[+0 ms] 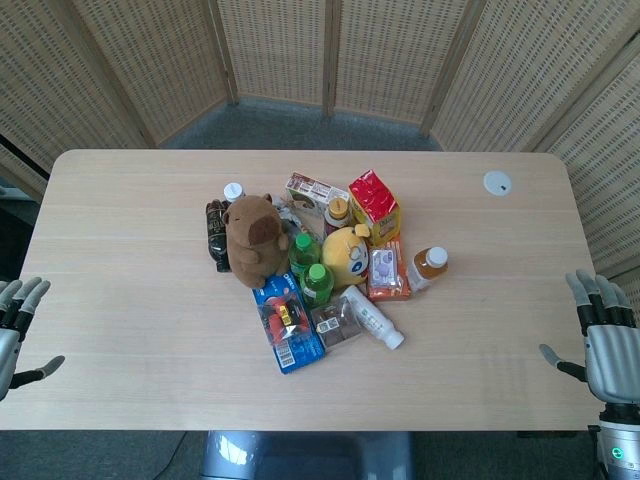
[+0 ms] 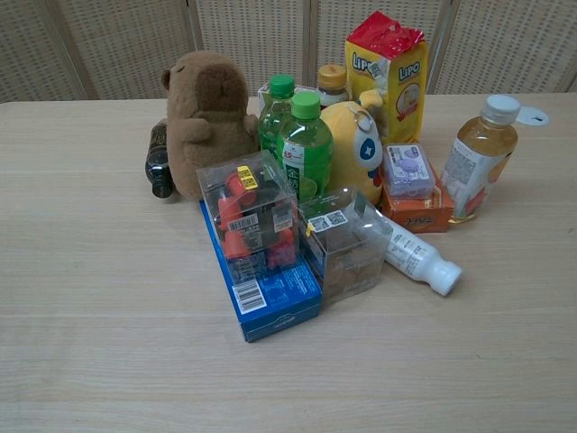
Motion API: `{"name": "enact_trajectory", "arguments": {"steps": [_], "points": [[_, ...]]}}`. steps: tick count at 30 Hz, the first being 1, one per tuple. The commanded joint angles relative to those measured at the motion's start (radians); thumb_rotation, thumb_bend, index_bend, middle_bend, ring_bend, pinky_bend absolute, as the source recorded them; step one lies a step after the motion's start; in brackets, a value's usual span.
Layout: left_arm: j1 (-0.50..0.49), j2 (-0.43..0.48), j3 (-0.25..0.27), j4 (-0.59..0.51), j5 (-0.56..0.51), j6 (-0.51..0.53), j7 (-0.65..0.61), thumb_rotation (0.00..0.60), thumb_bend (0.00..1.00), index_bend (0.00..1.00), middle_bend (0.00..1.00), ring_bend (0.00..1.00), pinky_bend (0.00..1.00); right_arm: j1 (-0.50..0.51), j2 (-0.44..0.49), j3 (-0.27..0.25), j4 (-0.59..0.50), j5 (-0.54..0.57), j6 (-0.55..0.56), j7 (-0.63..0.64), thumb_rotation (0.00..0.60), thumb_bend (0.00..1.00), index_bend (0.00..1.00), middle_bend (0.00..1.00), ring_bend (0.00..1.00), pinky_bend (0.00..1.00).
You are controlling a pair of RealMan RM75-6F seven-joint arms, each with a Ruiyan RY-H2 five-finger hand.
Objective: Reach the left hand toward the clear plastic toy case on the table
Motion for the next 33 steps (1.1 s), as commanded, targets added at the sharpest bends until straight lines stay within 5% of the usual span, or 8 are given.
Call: {"name": "enact_trajectory", "arguments": {"steps": [1, 8, 20, 33], "points": [[-0.002, 0.000, 0.002, 0.002, 0.002, -0.004, -0.003, 0.600, 0.00, 0.00, 0.00, 0.00, 0.00, 0.000, 0.000, 0.000, 0.000, 0.001, -0.001, 0.000, 0.600, 0.00, 0.00, 0.00, 0.00, 0.00], [-0.039, 0.001, 0.014, 0.004, 0.050, -0.048, -0.009, 0.600, 0.00, 0.00, 0.00, 0.00, 0.00, -0.003, 0.004, 0.003, -0.006, 0.003, 0.004, 0.003, 0.600, 0.00, 0.00, 0.00, 0.00, 0.00], [-0.419, -0.040, -0.014, 0.131, 0.464, -0.214, -0.176, 0.600, 0.00, 0.00, 0.00, 0.00, 0.00, -0.001, 0.000, 0.003, -0.011, 0.005, 0.000, -0.006, 0.600, 0.00, 0.00, 0.00, 0.00, 0.00], [-0.623, -0.151, -0.011, 0.174, 0.519, -0.396, -0.102, 0.600, 0.00, 0.00, 0.00, 0.00, 0.00, -0.002, 0.006, 0.005, -0.016, 0.007, -0.001, 0.001, 0.600, 0.00, 0.00, 0.00, 0.00, 0.00]]}}
